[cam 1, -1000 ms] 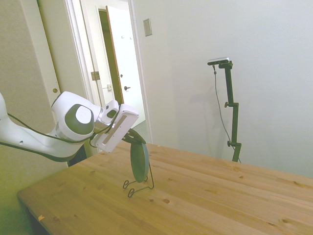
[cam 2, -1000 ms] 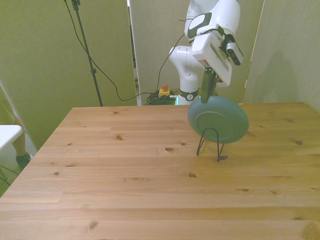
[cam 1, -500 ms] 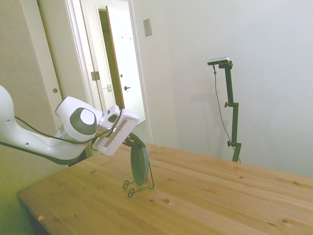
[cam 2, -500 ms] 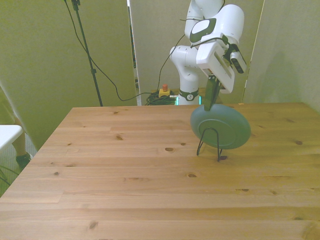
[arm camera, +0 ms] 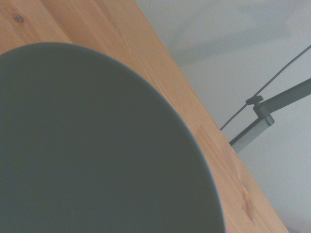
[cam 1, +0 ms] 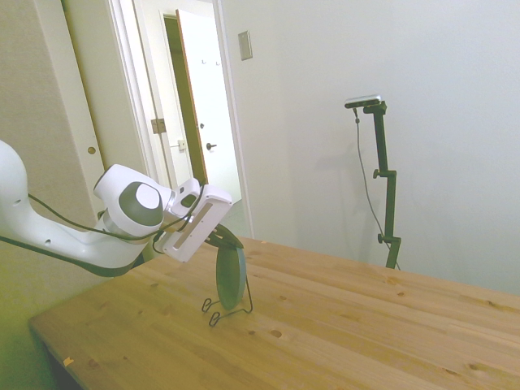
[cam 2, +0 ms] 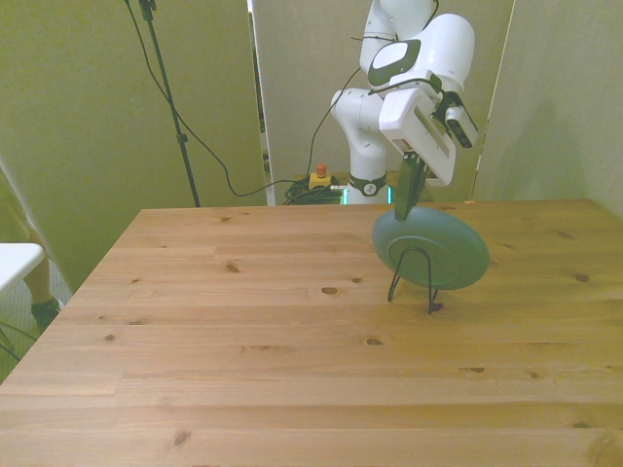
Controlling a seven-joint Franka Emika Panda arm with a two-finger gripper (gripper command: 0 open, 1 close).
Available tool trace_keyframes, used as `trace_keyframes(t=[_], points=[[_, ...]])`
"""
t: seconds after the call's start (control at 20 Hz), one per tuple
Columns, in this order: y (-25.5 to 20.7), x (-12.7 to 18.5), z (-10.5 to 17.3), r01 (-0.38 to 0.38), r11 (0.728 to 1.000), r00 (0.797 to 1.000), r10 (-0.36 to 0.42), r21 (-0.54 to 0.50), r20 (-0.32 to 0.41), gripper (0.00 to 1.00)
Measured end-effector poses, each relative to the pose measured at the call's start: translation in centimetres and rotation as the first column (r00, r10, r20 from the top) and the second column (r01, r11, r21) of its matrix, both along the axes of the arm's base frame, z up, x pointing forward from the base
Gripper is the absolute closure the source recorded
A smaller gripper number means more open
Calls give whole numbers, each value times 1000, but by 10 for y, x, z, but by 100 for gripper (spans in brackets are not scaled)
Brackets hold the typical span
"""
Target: Load the plate
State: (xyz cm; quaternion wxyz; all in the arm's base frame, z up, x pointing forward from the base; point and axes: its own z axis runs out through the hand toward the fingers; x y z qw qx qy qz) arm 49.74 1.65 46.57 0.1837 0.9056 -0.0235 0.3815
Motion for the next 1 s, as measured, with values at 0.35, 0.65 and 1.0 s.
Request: trace_keyframes(t=[0.35,0.65,1.0], points=[[-3,2,1,5,1000,1000,-5,3,3,0],[-3,5,21,0,994,1000,1,105,-9,0],[-12,-14,105,-67,961,995,84,269,-52,0]])
